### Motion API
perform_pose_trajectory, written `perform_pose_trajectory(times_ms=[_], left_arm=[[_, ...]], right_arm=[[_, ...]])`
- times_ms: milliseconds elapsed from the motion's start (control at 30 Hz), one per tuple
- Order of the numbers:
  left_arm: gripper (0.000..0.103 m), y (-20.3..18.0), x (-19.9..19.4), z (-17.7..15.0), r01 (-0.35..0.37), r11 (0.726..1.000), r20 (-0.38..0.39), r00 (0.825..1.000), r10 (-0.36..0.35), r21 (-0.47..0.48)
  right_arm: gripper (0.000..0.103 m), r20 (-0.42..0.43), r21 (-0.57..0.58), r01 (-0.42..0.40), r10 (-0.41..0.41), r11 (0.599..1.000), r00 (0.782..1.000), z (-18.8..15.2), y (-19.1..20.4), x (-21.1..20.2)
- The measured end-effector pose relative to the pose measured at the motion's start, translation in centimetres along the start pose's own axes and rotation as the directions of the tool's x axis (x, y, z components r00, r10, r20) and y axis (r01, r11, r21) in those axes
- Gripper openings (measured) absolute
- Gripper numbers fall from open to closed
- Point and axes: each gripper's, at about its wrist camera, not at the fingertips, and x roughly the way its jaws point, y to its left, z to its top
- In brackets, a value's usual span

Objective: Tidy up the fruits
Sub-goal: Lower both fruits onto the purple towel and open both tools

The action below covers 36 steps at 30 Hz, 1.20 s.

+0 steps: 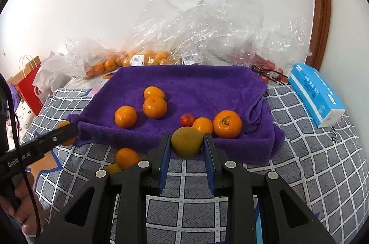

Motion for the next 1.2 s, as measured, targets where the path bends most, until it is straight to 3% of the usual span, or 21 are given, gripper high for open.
perform_pose_trajectory(times_ms=[300,600,1000,1200], left_arm=[[0.033,0.6,0.2,3.8,-0.051,0.999,0.042,0.998,0.051,-0.001],[0.033,1.7,3.4,6.1,-0.083,0.995,0.041,0.996,0.085,-0.057],[0.033,2.2,8.0,3.2,-0.136,0.990,-0.013,0.991,0.136,-0.025],[0.033,2.1,8.4,3.1,-0.137,0.991,-0.007,0.991,0.136,-0.014]], right_arm=[[0.028,0.048,0.009,-0.001,0.001,1.000,0.999,2.3,-0.7,1.2],[0.028,0.096,-0.018,0.005,-0.003,1.000,0.995,6.4,-0.4,3.2],[0.028,0.013,0.033,0.000,0.000,0.999,1.000,5.1,-2.0,8.4],[0.028,-0.023,0.027,0.050,-0.049,0.998,0.999,4.5,-2.3,10.3]])
